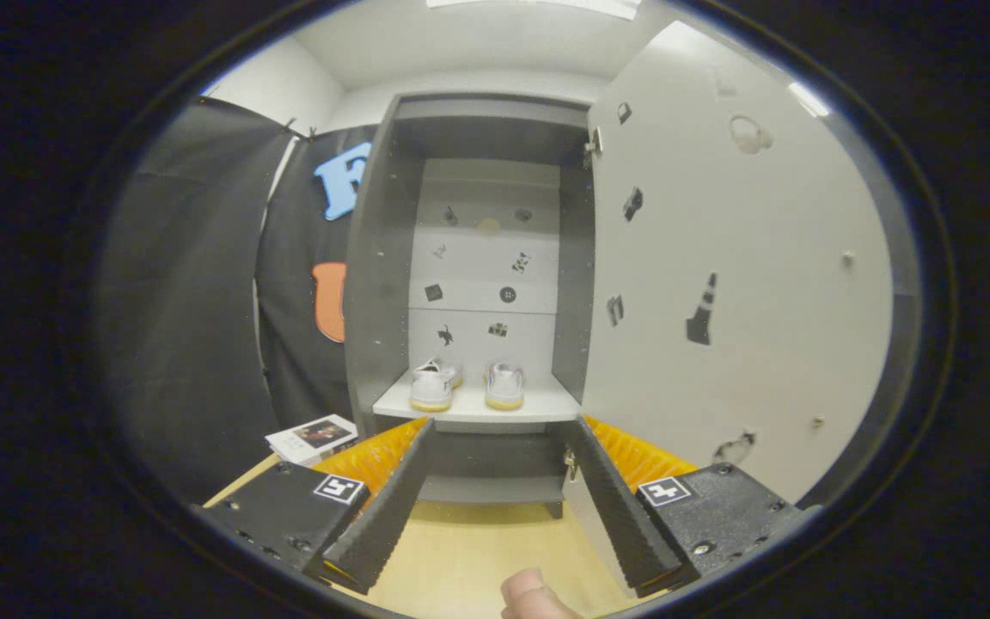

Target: Open the shoe cabinet door, grab the shoes and put them into the shoe cabinet, then close the shoe cabinet door.

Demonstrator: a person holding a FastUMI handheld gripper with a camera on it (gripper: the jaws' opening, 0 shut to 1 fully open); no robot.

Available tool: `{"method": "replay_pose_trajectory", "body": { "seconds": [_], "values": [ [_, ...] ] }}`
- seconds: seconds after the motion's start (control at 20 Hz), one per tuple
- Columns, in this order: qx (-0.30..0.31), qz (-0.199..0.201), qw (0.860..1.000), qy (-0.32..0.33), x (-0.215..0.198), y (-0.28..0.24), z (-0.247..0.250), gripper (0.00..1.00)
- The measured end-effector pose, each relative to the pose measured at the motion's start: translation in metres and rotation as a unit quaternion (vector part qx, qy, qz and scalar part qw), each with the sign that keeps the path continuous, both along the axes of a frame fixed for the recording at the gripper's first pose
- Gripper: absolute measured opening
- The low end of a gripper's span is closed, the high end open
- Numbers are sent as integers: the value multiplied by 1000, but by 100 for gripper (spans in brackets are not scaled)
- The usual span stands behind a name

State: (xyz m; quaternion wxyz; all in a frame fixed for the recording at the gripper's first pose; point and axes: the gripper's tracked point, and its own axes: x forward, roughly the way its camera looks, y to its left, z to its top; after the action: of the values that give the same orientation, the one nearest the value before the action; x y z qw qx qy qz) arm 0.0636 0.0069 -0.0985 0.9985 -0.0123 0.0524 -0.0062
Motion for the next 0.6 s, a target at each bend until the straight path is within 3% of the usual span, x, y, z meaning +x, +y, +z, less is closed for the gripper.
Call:
{"method": "replay_pose_trajectory", "body": {
  "seconds": [0.2, 0.6],
  "values": [
    [14, 26, 999, -16, -63, -41, 13, 100],
    [7, 66, 998, 15, -111, -133, 16, 100]
  ]
}}
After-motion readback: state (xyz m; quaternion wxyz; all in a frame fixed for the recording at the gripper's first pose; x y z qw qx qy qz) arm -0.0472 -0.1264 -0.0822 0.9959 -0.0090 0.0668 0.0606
